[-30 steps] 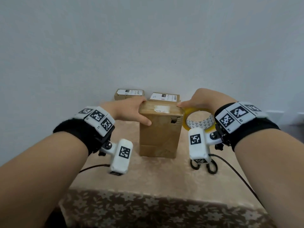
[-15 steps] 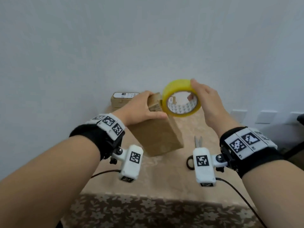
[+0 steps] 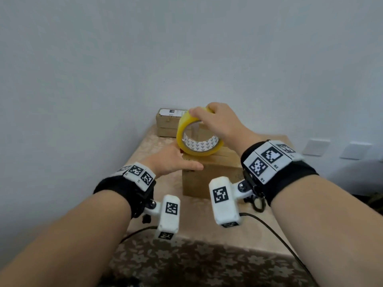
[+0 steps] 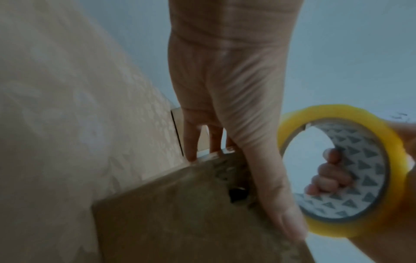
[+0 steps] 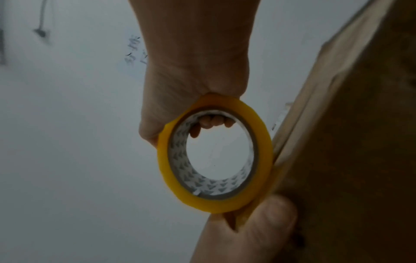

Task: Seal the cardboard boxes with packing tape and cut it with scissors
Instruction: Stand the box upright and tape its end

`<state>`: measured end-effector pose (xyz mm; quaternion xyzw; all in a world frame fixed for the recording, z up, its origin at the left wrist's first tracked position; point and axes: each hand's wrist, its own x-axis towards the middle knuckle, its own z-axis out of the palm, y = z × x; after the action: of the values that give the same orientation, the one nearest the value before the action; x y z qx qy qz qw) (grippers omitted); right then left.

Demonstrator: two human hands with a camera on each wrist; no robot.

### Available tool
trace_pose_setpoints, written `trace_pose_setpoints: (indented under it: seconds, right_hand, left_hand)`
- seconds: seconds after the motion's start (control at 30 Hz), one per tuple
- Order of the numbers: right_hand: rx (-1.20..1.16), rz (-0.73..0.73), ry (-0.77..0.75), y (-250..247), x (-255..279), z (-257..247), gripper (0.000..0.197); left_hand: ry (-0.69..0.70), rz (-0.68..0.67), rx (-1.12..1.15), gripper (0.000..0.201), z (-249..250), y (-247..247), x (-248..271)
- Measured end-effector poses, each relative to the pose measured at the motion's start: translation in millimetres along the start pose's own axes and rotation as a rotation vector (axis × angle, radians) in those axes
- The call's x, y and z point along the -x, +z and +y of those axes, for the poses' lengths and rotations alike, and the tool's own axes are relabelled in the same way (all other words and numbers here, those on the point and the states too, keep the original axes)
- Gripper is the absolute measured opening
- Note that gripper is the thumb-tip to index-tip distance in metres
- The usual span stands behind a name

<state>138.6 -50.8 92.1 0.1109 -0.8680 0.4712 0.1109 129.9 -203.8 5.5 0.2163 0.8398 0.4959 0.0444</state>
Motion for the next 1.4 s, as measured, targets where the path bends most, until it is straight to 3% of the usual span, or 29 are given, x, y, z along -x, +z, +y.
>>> trace_pose_setpoints:
  seconds: [0.07, 0.13, 0.2, 0.4, 0.53, 0.63, 0.7, 0.77, 0.93, 1.13, 1.27, 1.4]
  right_hand:
    - [0.179, 0.038, 0.003, -14, -3, -3, 0.04]
    - [0.521, 0.046, 0.0, -42, -5, -2, 0.042]
    - [0.741, -0.003, 0.006, -62, -4, 3, 0.043]
    - [0.801, -0.03, -0.019, -52, -4, 9, 0.037]
    - [0.816, -0.016, -0.029, -53, -5, 12, 0.039]
    - [0.844, -0.017, -0.042, -47, -6, 10, 0.037]
    - [0.871, -0.023, -0.057, -42, -8, 9, 0.036]
    - [0.885, -0.043, -0.089, -37, -11, 9, 0.036]
    - [0.649, -0.044, -0.036, -46, -13, 16, 0.034]
    - [0.525, 0.016, 0.021, -49, -11, 17, 0.043]
    - [0.753, -0.032, 0.03, -71, -13, 17, 0.041]
    - [0.903, -0.145, 0.145, -86, -8, 43, 0.051]
  left_hand:
    - [-0.026, 0.04, -0.066, 0.066, -8, -5, -1]
    - [-0.096, 0.042, -0.073, 0.078, -15, -13, -4]
    - [-0.11, 0.015, -0.088, 0.077, -18, -19, -5]
    - [-0.105, -0.033, -0.216, 0.081, -17, -22, -1]
    - [-0.035, -0.161, -0.644, 0.074, 12, -29, -3]
    - [-0.057, -0.285, -1.111, 0.111, 32, -25, -13]
    - [-0.129, -0.315, -1.263, 0.131, 41, -4, -20]
    - [-0.181, -0.307, -1.195, 0.129, 48, 22, -22]
    - [-0.107, -0.125, -0.992, 0.104, 33, 24, -27]
    - [-0.166, -0.164, -1.033, 0.123, 33, 26, -27]
    - [-0.199, -0.188, -0.995, 0.128, 34, 23, -26]
    - [-0.208, -0.208, -1.038, 0.125, 38, 27, -25]
